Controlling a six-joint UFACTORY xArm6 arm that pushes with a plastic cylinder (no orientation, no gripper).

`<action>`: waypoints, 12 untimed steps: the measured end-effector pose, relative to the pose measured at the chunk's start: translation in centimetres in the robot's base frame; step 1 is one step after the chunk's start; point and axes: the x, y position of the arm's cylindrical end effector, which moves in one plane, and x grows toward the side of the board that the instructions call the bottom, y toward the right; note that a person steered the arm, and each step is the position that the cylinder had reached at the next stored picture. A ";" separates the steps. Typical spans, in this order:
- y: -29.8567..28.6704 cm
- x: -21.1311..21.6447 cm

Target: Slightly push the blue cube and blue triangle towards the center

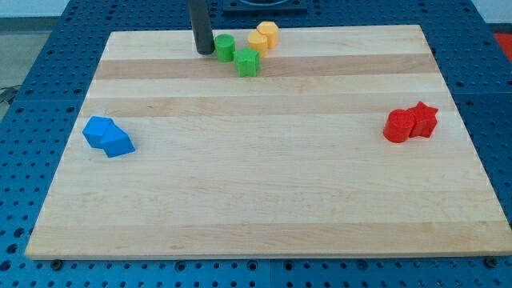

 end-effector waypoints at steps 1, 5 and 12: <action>1.7 0.0; -12.1 16.9; -18.8 26.0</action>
